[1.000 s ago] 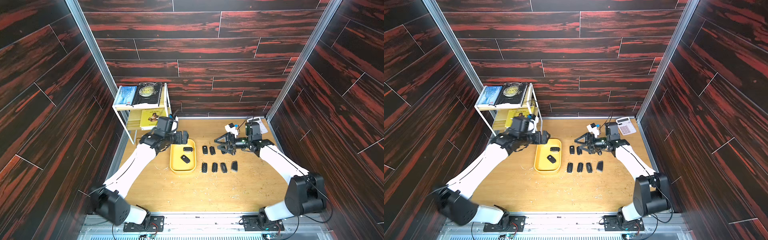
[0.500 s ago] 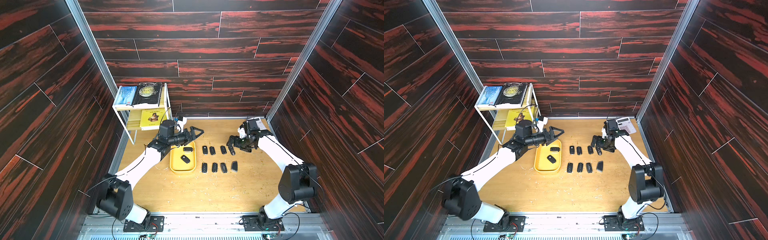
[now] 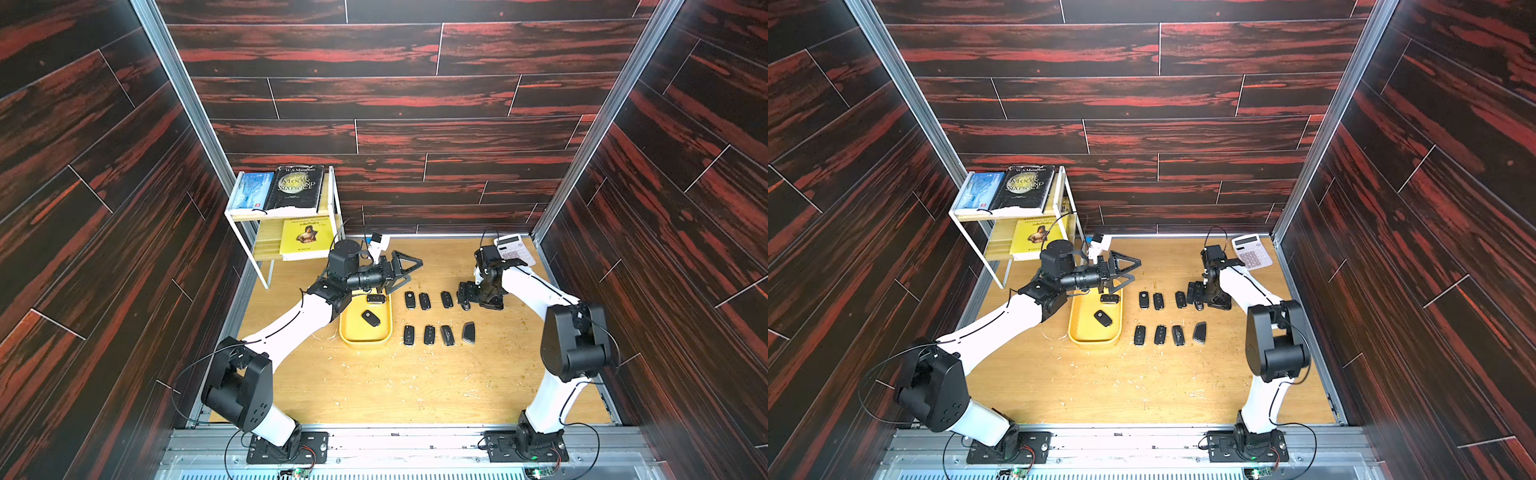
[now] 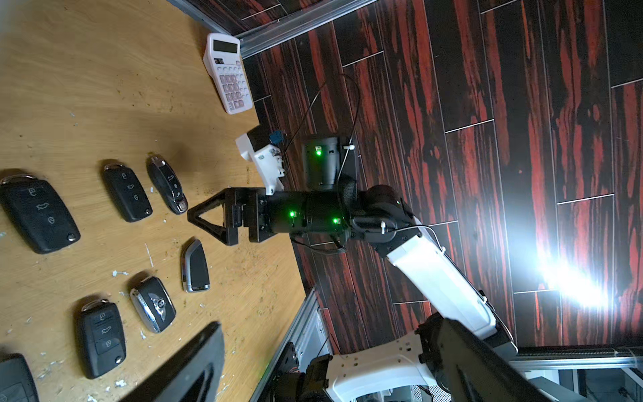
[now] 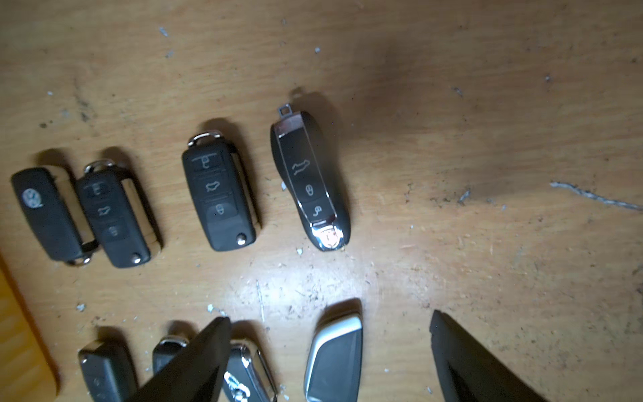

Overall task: Place the car key into the storage box
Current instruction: Pick up the car key from the center of the board.

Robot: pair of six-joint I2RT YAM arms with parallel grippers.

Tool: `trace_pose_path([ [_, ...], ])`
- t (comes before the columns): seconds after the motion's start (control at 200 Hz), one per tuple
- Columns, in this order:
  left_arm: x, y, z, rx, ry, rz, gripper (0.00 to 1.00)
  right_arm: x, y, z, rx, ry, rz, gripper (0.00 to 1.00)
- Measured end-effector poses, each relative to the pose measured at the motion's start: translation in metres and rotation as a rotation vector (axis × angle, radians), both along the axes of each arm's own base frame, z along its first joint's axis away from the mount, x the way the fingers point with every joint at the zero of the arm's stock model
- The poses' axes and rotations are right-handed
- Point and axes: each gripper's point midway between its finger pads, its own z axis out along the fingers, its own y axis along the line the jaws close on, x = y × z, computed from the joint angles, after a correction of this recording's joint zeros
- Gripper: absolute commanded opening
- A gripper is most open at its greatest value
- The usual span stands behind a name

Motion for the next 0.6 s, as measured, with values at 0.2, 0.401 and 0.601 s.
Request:
trace_pose_path([
  [0.2,0.009,-0.001,-0.024,0.076,0.106,0.017,1.0,0.018,0.001,-0.008,-0.023,0.0,0.006,0.76],
  [0.401,0.013,-0.003,-0.047,0.184,0.182,0.002,1.0,0.028,0.002,-0.016,-0.032,0.017,0.012,0.74],
  [0.601,0.009,0.0,-0.059,0.221,0.22,-0.007,1.0,0.027,0.002,-0.033,-0.045,0.068,0.022,0.74],
])
